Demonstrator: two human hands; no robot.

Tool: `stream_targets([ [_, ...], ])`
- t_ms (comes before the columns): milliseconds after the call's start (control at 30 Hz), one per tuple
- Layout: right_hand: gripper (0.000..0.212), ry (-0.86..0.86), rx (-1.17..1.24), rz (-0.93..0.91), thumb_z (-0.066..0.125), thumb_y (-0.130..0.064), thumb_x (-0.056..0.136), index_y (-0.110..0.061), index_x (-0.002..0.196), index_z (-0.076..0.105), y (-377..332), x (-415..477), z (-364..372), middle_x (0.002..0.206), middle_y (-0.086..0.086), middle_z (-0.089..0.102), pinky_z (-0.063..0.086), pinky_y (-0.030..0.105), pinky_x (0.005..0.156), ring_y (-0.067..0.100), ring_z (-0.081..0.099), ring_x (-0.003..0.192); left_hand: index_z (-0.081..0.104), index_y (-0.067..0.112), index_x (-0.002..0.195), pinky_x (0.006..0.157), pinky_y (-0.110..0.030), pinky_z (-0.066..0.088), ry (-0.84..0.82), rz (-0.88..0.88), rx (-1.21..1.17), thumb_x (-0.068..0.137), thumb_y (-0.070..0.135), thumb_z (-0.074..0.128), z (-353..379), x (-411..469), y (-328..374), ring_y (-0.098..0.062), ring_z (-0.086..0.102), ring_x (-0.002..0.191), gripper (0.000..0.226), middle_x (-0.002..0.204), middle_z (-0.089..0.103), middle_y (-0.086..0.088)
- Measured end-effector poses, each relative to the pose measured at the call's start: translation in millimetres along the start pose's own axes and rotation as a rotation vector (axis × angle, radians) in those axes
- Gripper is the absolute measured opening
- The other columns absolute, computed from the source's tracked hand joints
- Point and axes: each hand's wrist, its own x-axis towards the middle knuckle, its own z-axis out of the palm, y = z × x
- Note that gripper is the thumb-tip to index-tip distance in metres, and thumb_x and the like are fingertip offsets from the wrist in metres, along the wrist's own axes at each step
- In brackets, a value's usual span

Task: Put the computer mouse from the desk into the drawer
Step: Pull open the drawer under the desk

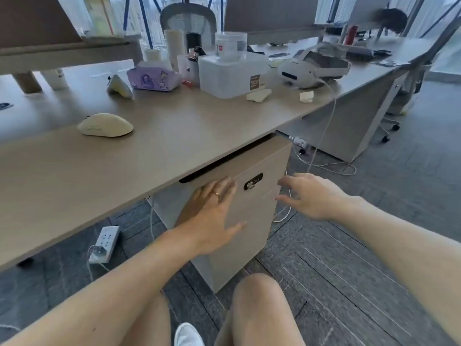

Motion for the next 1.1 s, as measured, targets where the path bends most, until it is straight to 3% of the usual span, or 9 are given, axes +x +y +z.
stream_targets([
  [167,0.038,-0.026,0.229,0.099,0.052,-0.054,0.094,-0.025,0.114,0.063,-20,33,36,0.105,0.001,0.073,0.057,0.040,0.081,0.026,0.068,0.090,0.014,0.012,0.162,0.119,-0.041,0.024,0.202,-0.062,0.090,0.099,0.064,0.031,19,-1,-7,-0.025,0.026,0.146,0.084,0.165,0.027,-0.008],
  [300,0.035,-0.045,0.613,0.280,0.059,-0.054,0.091,-0.022,0.103,0.064,-28,60,61,0.103,0.011,0.072,0.057,0.038,0.077,0.029,0.069,0.088,0.034,0.007,0.155,0.107,-0.045,0.039,0.287,-0.069,0.075,0.098,0.057,0.036,30,3,-6,-0.029,0.041,0.135,0.076,0.152,0.045,-0.012],
  [400,0.036,-0.104,0.895,0.397,0.055,-0.039,0.098,-0.006,0.111,0.062,-38,74,72,0.098,0.012,0.071,0.052,0.033,0.068,0.026,0.065,0.080,0.044,0.009,0.150,0.098,-0.045,0.040,0.365,-0.074,0.055,0.099,0.047,0.045,37,9,-7,-0.028,0.046,0.126,0.064,0.144,0.051,-0.011],
  [500,0.029,-0.119,1.142,0.530,0.049,-0.034,0.102,-0.007,0.103,0.059,-46,86,76,0.078,0.008,0.067,0.053,0.031,0.061,0.021,0.063,0.063,0.051,0.012,0.143,0.091,-0.044,0.040,0.444,-0.078,0.031,0.097,0.037,0.052,41,16,-11,-0.027,0.049,0.118,0.053,0.136,0.055,-0.008],
  [600,0.023,-0.102,1.323,0.592,0.045,-0.024,0.103,-0.008,0.091,0.057,-50,94,78,0.072,0.010,0.062,0.054,0.030,0.056,0.022,0.061,0.059,0.056,0.014,0.140,0.086,-0.044,0.039,0.505,-0.051,0.028,0.095,0.030,0.058,43,21,-16,-0.027,0.051,0.113,0.048,0.130,0.057,-0.004],
  [733,0.026,-0.062,1.411,0.622,0.046,-0.018,0.099,-0.009,0.077,0.055,-52,93,77,0.068,0.010,0.059,0.050,0.028,0.053,0.021,0.057,0.057,0.063,0.016,0.134,0.083,-0.043,0.036,0.580,-0.041,-0.011,0.095,0.018,0.058,43,28,-19,-0.026,0.053,0.106,0.039,0.123,0.061,-0.002],
  [867,0.026,0.030,1.419,0.597,0.045,-0.020,0.100,-0.010,0.079,0.058,-55,89,86,0.069,0.009,0.061,0.048,0.028,0.058,0.020,0.057,0.059,0.067,0.017,0.129,0.079,-0.043,0.037,0.602,-0.043,-0.041,0.091,0.008,0.054,41,31,-21,-0.027,0.055,0.102,0.041,0.118,0.063,-0.002],
  [1100,0.025,0.104,1.417,0.596,0.046,-0.020,0.099,-0.010,0.079,0.060,-57,81,89,0.069,0.007,0.062,0.045,0.028,0.059,0.020,0.058,0.059,0.071,0.020,0.124,0.078,-0.039,0.036,0.573,-0.099,-0.100,0.084,0.009,0.048,31,30,-17,-0.024,0.053,0.097,0.048,0.112,0.062,0.000],
])
